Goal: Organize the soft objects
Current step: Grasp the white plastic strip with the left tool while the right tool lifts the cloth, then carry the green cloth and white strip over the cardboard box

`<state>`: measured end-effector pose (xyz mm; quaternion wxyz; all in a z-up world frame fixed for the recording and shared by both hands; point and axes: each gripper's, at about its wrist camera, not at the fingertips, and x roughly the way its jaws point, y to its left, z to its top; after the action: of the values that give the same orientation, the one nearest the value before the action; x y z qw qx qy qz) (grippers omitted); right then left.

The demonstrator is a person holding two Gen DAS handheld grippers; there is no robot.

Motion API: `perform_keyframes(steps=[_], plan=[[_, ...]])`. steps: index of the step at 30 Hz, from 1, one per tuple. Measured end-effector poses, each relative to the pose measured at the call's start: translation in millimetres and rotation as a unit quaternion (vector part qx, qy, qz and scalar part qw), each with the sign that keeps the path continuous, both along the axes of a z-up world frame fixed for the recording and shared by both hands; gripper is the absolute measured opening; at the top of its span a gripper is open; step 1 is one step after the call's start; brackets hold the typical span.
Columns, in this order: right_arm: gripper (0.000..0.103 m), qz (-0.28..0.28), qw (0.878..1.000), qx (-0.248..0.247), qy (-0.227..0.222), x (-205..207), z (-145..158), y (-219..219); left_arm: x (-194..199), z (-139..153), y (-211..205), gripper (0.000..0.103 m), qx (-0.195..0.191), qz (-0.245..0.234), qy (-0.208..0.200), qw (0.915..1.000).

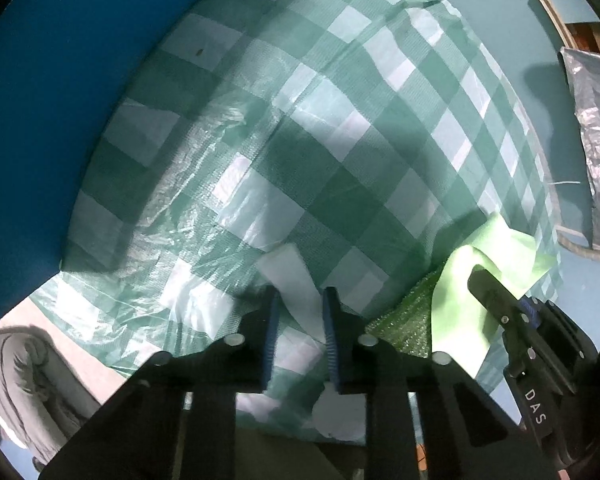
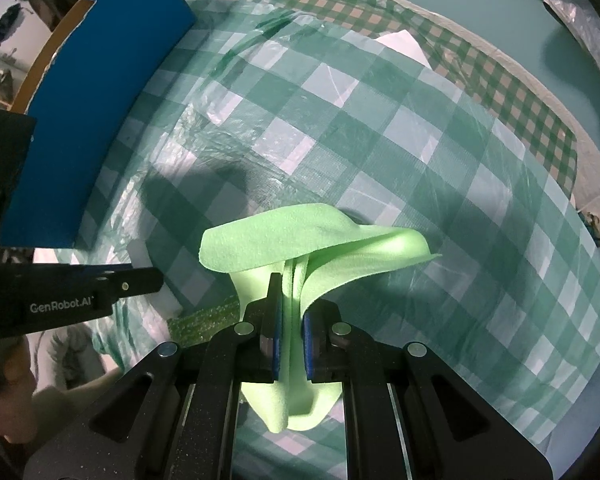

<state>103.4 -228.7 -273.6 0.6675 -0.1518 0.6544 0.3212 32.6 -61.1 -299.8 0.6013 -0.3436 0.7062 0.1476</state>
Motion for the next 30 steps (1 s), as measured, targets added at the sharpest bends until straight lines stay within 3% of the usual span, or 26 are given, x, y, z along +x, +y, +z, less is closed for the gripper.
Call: perform_keyframes(steps=[7, 15, 22, 30], plan=[[0.008, -0.001, 1.000, 0.006, 0.000, -1.3, 2.8, -1.1, 4.7, 15.8, -2.3, 0.011, 0.018, -0.029, -0.015, 0.9993], [0.008, 0.005, 1.000, 0.014, -0.015, -3.8, 20.0, -3.2, 12.3, 45.7, -15.1, 0.011, 0.063, -0.100, -0.035, 0.9923], [0.008, 0.007, 0.999, 0.024, -0.032, -8.3, 42.3, -1.9, 13.4, 73.1, -30.2, 0.011, 0.114, -0.171, -0.058, 0.9770], [0.008, 0.005, 0.998, 0.036, -0.047, -12.1, 72.6, 0.5, 11.7, 102.1, -28.3, 0.011, 0.141, -0.217, -0.084, 0.9623]])
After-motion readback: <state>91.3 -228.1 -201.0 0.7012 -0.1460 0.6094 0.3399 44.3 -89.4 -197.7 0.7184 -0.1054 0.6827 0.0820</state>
